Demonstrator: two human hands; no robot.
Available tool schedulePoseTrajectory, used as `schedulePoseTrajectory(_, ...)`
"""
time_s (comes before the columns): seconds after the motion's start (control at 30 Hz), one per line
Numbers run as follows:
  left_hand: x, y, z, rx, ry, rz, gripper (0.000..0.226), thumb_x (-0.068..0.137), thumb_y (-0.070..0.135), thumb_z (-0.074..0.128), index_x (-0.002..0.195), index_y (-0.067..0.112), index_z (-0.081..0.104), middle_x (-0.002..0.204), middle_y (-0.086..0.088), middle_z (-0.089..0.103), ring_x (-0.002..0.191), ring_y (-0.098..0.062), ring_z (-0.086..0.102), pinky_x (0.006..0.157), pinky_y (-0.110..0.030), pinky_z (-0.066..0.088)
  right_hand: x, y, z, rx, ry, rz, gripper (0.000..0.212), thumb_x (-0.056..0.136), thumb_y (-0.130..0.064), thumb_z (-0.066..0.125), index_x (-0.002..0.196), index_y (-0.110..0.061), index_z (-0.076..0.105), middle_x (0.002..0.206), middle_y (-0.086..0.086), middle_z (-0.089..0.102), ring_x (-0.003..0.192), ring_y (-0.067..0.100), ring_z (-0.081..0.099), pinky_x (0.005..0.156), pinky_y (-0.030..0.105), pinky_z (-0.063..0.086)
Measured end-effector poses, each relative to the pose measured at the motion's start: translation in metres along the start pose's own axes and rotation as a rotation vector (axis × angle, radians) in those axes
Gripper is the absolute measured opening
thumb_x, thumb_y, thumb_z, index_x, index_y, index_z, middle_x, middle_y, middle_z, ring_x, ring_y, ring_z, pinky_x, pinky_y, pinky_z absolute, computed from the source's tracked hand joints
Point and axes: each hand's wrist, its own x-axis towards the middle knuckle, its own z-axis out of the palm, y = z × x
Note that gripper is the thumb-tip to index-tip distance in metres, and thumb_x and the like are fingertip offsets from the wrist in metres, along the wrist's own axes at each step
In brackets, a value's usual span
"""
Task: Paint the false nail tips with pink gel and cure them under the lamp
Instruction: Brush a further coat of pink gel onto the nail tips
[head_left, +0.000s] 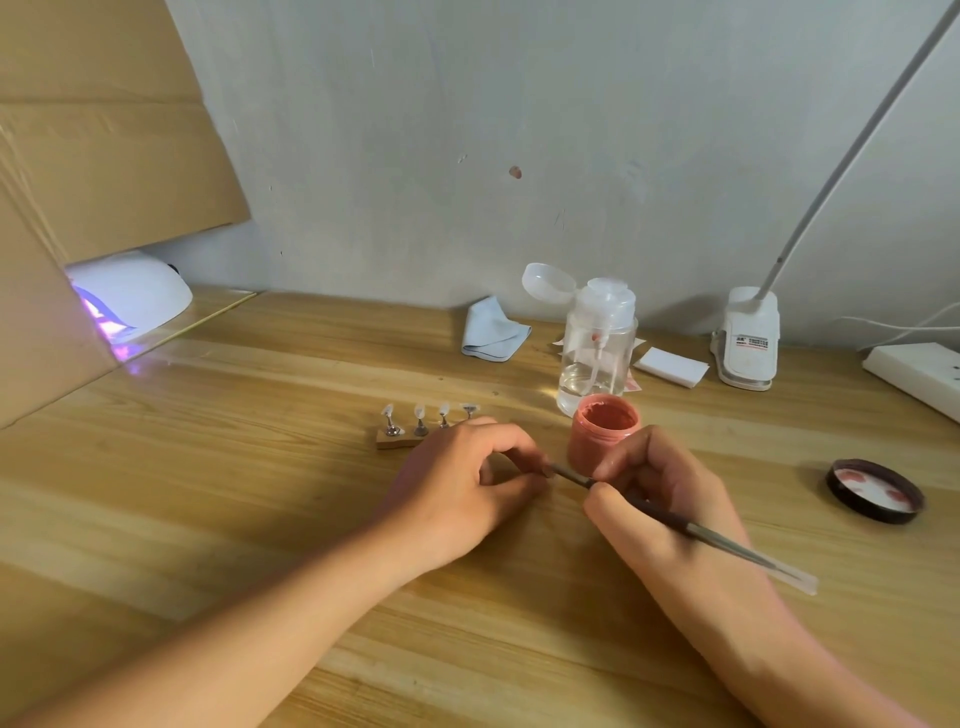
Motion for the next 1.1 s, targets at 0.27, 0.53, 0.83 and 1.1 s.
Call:
schedulePoseTrajectory(0.27,0.0,0.0,0.0,0.005,0.005,0.004,0.018,0.083,0.031,0.076,0.076,0.045,0.067,0.078,0.03,0.056,0.049,-0.002,0.043,0.049,-0.014,0.03,0.0,0.0,0.0,0.022,-0.004,-0.018,0.011,0.07,-0.018,0.066,0.075,-0.017,0.057,0.061,-0.004,0.057,0.053,0.005,0.044,0.05,0.015,0.033)
schedulePoseTrajectory(0.53,-0.002,0.003,-0.001,0.006,-0.006,0.008,0.017,0.085,0.026,0.075,0.079,0.039,0.068,0.055,0.036,0.051,0.044,0.001,0.04,0.047,-0.012,0.03,-0.001,-0.001,-0.001,0.039,0.033,-0.004,0.016,0.071,-0.021,0.069,0.073,-0.014,0.055,0.057,-0.001,0.052,0.053,0.008,0.039,0.048,0.019,0.029)
schedulePoseTrajectory(0.83,-0.002,0.003,-0.001,-0.033,-0.011,-0.005,0.014,0.087,0.024,0.074,0.081,0.035,0.067,0.055,0.036,0.053,0.044,-0.001,0.039,0.046,-0.013,0.027,-0.003,-0.005,-0.006,0.103,0.209,-0.191,0.016,0.087,-0.01,0.073,0.088,-0.012,0.057,0.069,-0.008,0.063,0.059,0.0,0.052,0.057,0.011,0.038)
schedulePoseTrajectory(1.1,-0.003,0.004,-0.002,-0.019,-0.026,-0.004,0.013,0.086,0.021,0.075,0.083,0.033,0.07,0.053,0.036,0.052,0.044,-0.002,0.039,0.047,-0.013,0.03,0.004,0.004,-0.009,0.007,0.282,-0.003,0.019,0.071,-0.027,0.05,0.082,-0.025,0.066,0.073,-0.002,0.069,0.07,0.013,0.061,0.066,0.028,0.046)
